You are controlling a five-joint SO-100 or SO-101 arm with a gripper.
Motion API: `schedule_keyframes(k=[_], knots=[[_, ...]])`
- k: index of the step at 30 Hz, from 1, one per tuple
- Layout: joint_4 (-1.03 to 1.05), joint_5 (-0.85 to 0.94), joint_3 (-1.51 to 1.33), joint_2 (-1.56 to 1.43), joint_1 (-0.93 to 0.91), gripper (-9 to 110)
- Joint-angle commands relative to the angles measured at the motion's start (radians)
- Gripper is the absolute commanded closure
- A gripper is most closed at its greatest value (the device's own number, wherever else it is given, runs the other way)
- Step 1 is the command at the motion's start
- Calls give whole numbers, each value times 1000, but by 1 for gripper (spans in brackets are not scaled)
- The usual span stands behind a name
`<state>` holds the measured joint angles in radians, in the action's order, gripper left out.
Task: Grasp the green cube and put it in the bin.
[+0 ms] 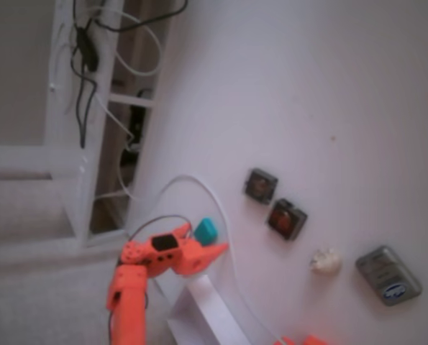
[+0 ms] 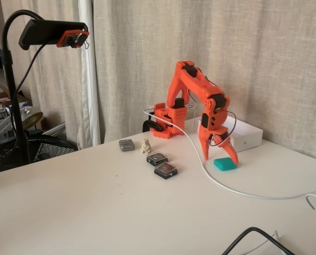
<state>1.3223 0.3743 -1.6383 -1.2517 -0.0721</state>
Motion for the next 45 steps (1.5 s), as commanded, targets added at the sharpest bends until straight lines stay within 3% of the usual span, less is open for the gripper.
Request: schedule_keyframes(k=[1,8,13,28,33,42,45], knots=[[12,3,87,25,17,53],[64,12,173,110,11,53],[115,51,161,117,14,61],[100,61,149,126,11,69],[75,64,130,112,8,84],[20,66,67,78,6,98],[3,66,54,69,8,110]])
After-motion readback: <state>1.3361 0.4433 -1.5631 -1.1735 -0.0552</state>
